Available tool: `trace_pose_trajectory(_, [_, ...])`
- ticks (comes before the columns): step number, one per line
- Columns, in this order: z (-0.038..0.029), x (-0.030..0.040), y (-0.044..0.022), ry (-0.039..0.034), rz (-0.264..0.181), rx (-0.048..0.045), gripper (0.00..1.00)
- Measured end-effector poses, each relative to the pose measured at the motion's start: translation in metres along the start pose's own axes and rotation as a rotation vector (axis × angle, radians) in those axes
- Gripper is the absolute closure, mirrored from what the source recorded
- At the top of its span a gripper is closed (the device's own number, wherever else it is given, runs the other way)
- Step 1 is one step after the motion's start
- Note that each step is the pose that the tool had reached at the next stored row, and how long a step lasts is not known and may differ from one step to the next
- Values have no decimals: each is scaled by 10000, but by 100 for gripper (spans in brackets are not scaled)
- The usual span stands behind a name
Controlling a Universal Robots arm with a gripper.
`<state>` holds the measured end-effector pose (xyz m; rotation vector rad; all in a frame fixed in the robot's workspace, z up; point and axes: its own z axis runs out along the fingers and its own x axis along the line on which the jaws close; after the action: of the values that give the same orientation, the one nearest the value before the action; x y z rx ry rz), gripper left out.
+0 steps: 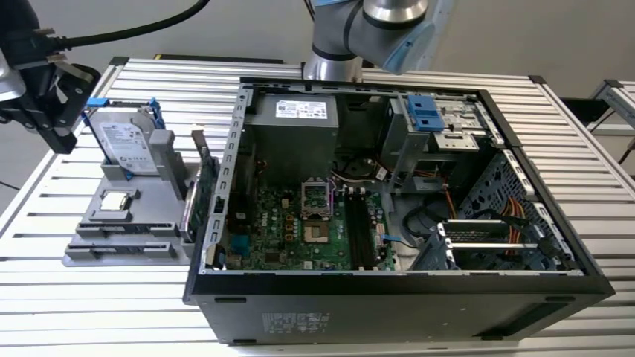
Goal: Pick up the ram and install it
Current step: 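Pick up the ram and move it above insertion slot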
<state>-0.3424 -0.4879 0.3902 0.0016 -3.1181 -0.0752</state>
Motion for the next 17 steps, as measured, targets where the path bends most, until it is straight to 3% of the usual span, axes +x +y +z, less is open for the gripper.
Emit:
trace_pose_trajectory(10, [1, 0, -1, 3, -63, 2, 100])
trace_pose_trajectory(17, [1, 4, -1, 34, -730, 16, 100])
